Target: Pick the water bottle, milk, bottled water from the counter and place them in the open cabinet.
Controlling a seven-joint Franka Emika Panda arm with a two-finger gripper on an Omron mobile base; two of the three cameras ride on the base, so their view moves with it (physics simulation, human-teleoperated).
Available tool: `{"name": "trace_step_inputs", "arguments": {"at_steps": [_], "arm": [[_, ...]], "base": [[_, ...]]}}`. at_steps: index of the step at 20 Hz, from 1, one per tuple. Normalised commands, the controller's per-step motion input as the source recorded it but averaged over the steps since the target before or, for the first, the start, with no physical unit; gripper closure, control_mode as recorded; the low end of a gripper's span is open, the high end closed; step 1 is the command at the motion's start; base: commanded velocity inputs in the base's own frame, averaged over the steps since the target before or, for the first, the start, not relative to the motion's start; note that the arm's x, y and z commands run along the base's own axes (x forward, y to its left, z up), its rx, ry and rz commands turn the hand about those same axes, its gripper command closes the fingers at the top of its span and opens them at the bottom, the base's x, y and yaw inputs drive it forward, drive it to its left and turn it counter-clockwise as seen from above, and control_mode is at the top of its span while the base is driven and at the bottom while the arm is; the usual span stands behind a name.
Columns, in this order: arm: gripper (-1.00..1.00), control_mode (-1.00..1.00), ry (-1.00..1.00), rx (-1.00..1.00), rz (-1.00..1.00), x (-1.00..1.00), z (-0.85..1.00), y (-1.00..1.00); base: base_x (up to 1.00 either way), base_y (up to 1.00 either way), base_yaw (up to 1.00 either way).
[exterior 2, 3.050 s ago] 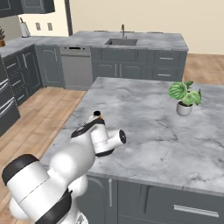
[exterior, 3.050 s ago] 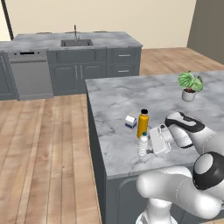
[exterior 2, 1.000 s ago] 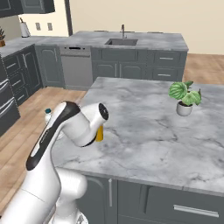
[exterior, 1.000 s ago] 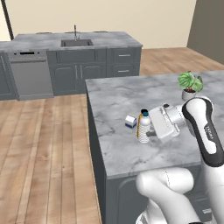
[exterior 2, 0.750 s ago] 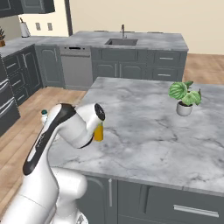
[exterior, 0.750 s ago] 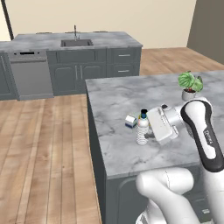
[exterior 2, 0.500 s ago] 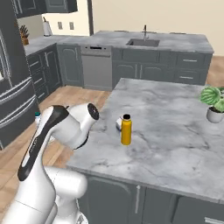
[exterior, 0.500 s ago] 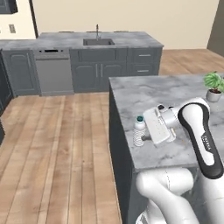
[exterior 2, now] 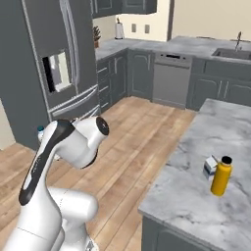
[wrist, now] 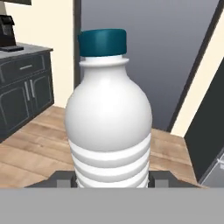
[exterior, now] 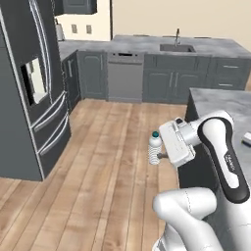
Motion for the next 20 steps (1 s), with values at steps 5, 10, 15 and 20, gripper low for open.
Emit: {"name": "trace_step_inputs", "arguments": {"at_steps": [5,10,15,20], "arm": [[1.00,1.00,0.00,0.00,0.00,0.00,0.00,0.00],[1.00,1.00,0.00,0.00,0.00,0.00,0.00,0.00],[1.00,1.00,0.00,0.00,0.00,0.00,0.00,0.00],[1.00,1.00,0.00,0.00,0.00,0.00,0.00,0.00]], "base": [[-0.24,-0.01,0.49],[-0.32,-0.05,0.49],[-0.28,-0.01,0.49],[-0.29,0.00,0.47]]}}
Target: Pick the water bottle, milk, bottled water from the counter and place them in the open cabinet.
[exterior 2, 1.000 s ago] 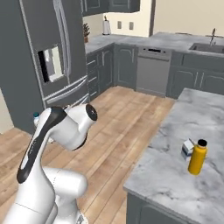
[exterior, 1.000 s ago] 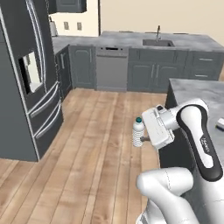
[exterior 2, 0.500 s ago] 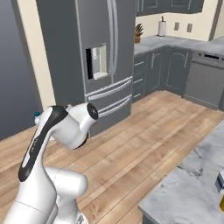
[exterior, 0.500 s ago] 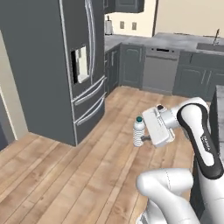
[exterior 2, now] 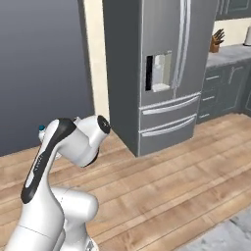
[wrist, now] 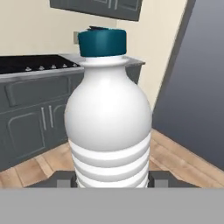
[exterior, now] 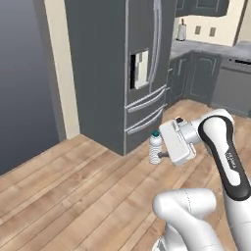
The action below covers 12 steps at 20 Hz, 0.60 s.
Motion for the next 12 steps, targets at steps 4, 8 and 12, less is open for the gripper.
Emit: {"name": "trace_step_inputs", "arguments": {"at_steps": [4,8,12], "arm": [[1.00,1.00,0.00,0.00,0.00,0.00,0.00,0.00],[1.00,1.00,0.00,0.00,0.00,0.00,0.00,0.00],[1.00,1.00,0.00,0.00,0.00,0.00,0.00,0.00]], "base": [[-0.32,0.03,0.46],[-0.33,0.03,0.46],[-0.30,0.12,0.46]]}}
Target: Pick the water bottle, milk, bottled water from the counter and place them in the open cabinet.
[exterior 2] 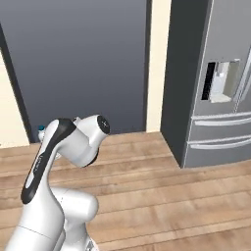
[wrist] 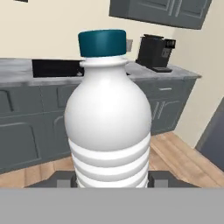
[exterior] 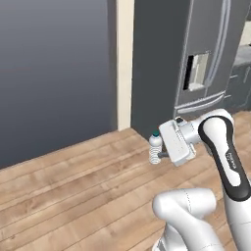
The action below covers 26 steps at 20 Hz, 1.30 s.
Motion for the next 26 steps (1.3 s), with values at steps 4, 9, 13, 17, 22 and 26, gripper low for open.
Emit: {"name": "trace_step_inputs", "arguments": {"at_steps": [4,9,13,17,22,26], "arm": [[1.00,1.00,0.00,0.00,0.00,0.00,0.00,0.00],[1.00,1.00,0.00,0.00,0.00,0.00,0.00,0.00],[1.00,1.00,0.00,0.00,0.00,0.00,0.00,0.00],[1.00,1.00,0.00,0.00,0.00,0.00,0.00,0.00],[1.00,1.00,0.00,0.00,0.00,0.00,0.00,0.00],[1.00,1.00,0.00,0.00,0.00,0.00,0.00,0.00]], "base": [[-0.27,0.16,0.46],[-0.29,0.16,0.46],[-0.30,0.17,0.45],[-0.32,0.20,0.45],[-0.27,0.37,0.46],[-0.23,0.43,0.47]]}}
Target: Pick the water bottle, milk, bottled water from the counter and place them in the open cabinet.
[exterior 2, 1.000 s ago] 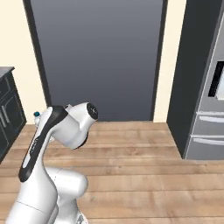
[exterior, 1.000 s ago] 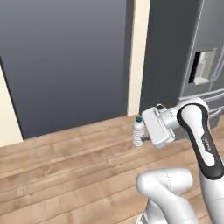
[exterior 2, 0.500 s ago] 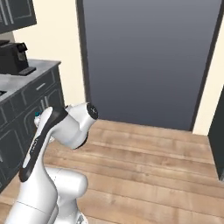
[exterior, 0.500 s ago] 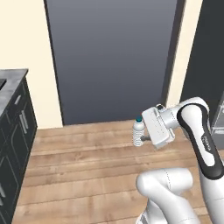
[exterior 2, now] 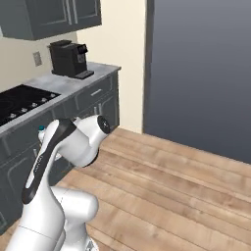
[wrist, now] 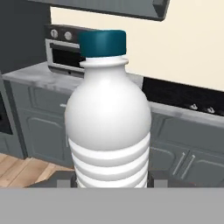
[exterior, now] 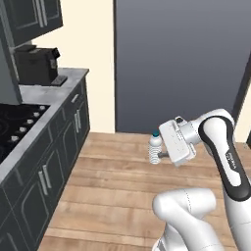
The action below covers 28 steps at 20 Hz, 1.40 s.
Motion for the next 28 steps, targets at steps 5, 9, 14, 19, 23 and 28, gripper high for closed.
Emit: {"name": "trace_step_inputs", "arguments": {"at_steps": [5,9,14,19,23,28], "arm": [[1.00,1.00,0.00,0.00,0.00,0.00,0.00,0.00],[1.00,1.00,0.00,0.00,0.00,0.00,0.00,0.00],[1.00,1.00,0.00,0.00,0.00,0.00,0.00,0.00],[1.00,1.00,0.00,0.00,0.00,0.00,0.00,0.00],[1.00,1.00,0.00,0.00,0.00,0.00,0.00,0.00],[1.00,1.00,0.00,0.00,0.00,0.00,0.00,0.00]], "base": [[-0.24,0.45,0.46],[-0.25,0.50,0.46],[-0.26,0.56,0.45],[-0.21,0.62,0.46],[-0.02,0.71,0.49],[0.22,0.35,0.49]]}}
